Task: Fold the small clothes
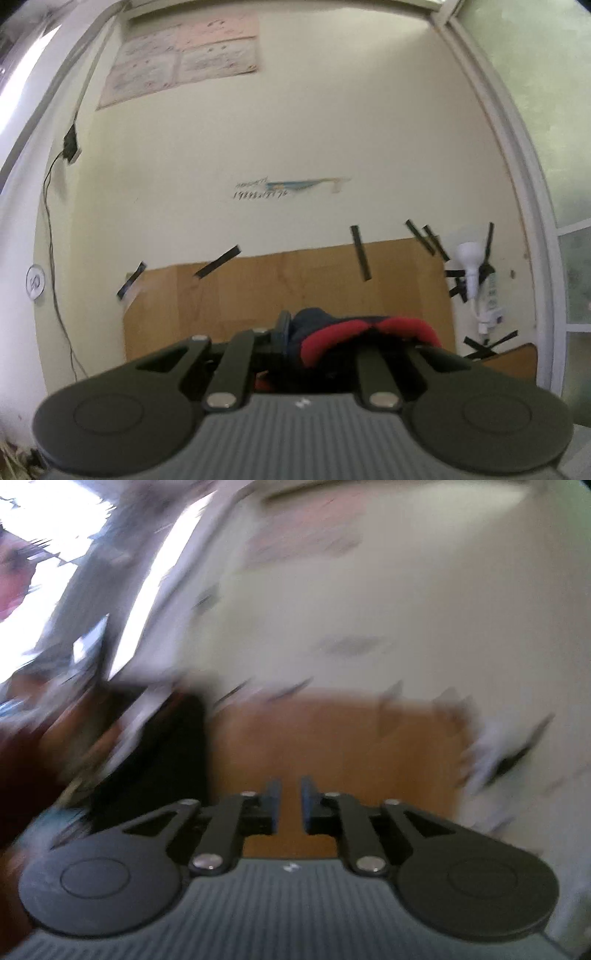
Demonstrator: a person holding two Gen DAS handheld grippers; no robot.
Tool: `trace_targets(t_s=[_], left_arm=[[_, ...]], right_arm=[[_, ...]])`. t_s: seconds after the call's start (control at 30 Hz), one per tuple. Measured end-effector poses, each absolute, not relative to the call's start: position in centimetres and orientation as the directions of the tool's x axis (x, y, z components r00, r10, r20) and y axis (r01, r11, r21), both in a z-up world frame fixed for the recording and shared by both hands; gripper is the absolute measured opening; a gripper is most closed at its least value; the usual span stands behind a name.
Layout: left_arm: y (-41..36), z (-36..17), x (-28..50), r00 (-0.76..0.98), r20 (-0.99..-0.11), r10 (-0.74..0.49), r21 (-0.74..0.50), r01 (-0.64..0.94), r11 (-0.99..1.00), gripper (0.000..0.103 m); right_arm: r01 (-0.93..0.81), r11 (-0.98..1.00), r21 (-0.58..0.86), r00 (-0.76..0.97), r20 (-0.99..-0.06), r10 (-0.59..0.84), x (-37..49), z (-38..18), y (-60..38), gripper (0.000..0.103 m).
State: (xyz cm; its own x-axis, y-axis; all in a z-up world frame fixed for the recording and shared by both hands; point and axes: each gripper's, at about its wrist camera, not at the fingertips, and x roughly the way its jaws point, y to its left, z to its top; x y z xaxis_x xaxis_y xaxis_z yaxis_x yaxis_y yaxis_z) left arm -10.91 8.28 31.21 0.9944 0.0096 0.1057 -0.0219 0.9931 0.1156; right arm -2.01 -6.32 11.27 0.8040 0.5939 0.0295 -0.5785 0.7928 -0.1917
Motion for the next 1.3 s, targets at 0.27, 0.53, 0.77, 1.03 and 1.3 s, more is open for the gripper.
trace_targets(t_s=[0.27, 0.53, 0.77, 1.03, 1.3], left_arm=[[9.4, 33.3, -9.5, 0.995, 0.067, 0.067, 0.021, -0.069, 0.997, 0.012], [8.2, 36.2, -10.7, 0.989, 0.089, 0.121, -0.017, -0.120, 0.993, 0.012], [9.1, 37.4, -13.8, 0.985, 0.117, 0.123, -0.001, -0.124, 0.992, 0.012], [13.8, 39.6, -19.7, 0.967, 0.223, 0.120, -0.070, -0.107, 0.992, 0.012], [15.1, 41.0, -20.0, 0.971, 0.219, 0.097, -0.049, -0.089, 0.995, 0.015]], right_arm=[[-0.819, 0.498, -0.286, 0.574, -0.381, 0.725, -3.9, -3.6, -0.7, 0.064], [-0.893, 0.430, -0.133, 0.450, -0.305, 0.840, -1.3, -2.8, 0.2, 0.089], [-0.747, 0.665, 0.003, 0.622, -0.351, 0.700, 3.3, -2.7, -2.8, 0.007], [-0.450, 0.890, -0.067, 0.892, 0.024, 0.452, -4.7, 14.4, -22.6, 0.007], [-0.281, 0.949, -0.143, 0.923, 0.229, 0.308, -11.9, 25.3, -30.4, 0.007]])
